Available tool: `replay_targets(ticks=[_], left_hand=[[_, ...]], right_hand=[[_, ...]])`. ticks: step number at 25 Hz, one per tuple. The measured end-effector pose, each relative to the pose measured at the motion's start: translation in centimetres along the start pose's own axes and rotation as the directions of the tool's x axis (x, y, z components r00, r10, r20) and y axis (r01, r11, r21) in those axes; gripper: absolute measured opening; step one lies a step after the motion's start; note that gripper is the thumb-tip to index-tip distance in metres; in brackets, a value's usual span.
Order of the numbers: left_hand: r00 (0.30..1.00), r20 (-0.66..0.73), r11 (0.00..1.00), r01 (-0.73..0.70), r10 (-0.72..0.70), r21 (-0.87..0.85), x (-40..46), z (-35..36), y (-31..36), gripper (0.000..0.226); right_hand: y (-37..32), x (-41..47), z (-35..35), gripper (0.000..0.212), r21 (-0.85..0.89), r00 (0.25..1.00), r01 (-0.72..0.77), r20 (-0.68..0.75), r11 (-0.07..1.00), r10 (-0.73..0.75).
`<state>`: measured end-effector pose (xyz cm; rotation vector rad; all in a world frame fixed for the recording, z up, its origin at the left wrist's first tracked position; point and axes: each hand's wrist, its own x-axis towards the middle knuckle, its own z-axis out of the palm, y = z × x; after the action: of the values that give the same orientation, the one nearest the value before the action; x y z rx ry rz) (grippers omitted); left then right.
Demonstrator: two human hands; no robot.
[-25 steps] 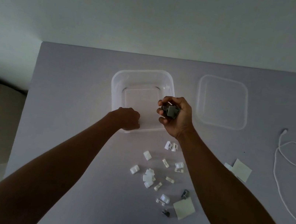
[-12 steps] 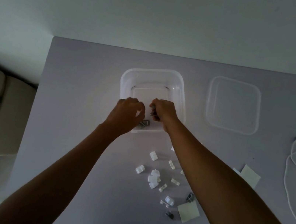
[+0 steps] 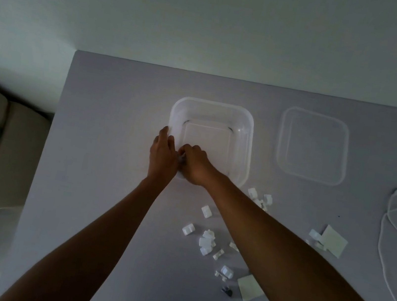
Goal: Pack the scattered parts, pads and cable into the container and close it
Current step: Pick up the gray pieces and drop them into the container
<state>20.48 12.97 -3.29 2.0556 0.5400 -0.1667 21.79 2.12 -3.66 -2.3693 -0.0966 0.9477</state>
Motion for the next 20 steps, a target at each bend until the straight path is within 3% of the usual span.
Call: replay_targets(ticks=[5, 7, 10, 15, 20], left_hand=[[1.0, -0.002, 1.0, -0.002, 0.002, 0.028, -0.1, 0.1, -1.2, 0.04], [1.0, -0.002, 0.999, -0.021, 0.021, 0.025, -0.5, 0.1, -1.7, 0.039], [1.0, 0.002, 0.999, -0.028, 0.028, 0.042, -1.1, 0.0, -1.8, 0.039], [0.999, 0.002, 0.998, -0.041, 0.04, 0.048, -2.1, -0.1, -1.9, 0.039], [0.996, -0.026, 0.989, -0.078, 0.082, 0.128, -3.2, -1.0, -0.2, 0.049]], right_hand=[[0.9, -2.1, -0.6, 0.038, 0.125, 0.993, 0.101, -0.071, 0.987, -0.092], [2.0, -2.7, -0.5, 0.049, 0.114, 0.987, 0.07, -0.149, 0.991, -0.053], [2.8, -3.2, -0.2, 0.063, 0.047, 0.99, -0.032, -0.132, 0.998, 0.038], [1.9, -4.0, 0.1, 0.045, 0.051, 0.998, 0.032, -0.047, 0.998, -0.029], [2.1, -5.3, 0.0, 0.051, 0.082, 0.983, 0.029, -0.182, 0.996, -0.014]])
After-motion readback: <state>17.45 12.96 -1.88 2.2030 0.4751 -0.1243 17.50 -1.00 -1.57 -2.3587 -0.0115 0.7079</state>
